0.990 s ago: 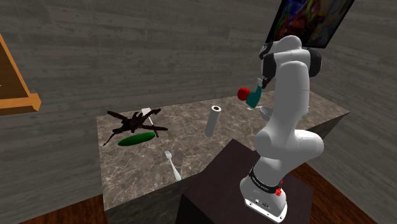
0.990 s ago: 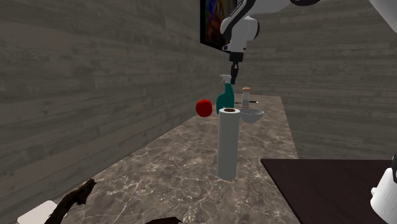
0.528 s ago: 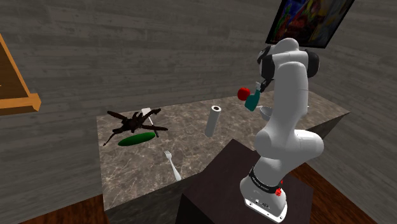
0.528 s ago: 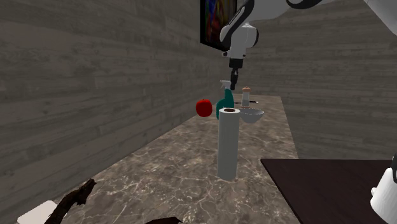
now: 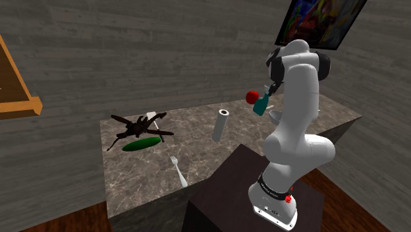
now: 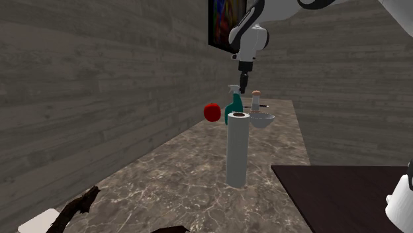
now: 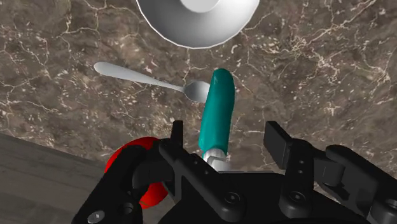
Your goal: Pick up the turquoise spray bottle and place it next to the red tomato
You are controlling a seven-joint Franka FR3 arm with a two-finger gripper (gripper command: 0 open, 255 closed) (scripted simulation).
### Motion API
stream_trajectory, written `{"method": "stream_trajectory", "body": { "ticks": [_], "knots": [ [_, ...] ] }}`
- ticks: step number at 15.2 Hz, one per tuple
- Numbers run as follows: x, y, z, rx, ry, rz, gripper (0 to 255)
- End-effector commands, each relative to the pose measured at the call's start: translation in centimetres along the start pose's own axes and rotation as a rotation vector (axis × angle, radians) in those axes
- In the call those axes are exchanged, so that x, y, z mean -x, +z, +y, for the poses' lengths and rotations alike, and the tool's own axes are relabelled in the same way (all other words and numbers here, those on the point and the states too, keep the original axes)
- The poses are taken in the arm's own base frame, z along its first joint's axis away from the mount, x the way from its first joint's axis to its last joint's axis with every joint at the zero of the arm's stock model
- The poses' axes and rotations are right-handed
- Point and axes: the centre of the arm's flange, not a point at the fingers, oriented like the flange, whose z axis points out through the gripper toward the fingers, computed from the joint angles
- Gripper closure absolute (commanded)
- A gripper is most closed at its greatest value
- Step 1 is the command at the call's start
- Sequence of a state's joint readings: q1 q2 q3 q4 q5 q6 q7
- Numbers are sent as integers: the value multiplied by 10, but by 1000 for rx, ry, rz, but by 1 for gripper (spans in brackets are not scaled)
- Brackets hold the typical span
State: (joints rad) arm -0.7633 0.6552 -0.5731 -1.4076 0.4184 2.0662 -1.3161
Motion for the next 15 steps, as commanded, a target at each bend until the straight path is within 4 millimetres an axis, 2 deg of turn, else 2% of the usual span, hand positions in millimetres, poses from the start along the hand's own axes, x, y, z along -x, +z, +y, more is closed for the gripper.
{"method": "stream_trajectory", "body": {
  "ticks": [1,4,8,15],
  "knots": [
    [0,0,0,0,0,0,0],
    [0,0,0,0,0,0,0],
    [0,-50,0,0,0,0,0],
    [0,-50,0,0,0,0,0]
  ]
}}
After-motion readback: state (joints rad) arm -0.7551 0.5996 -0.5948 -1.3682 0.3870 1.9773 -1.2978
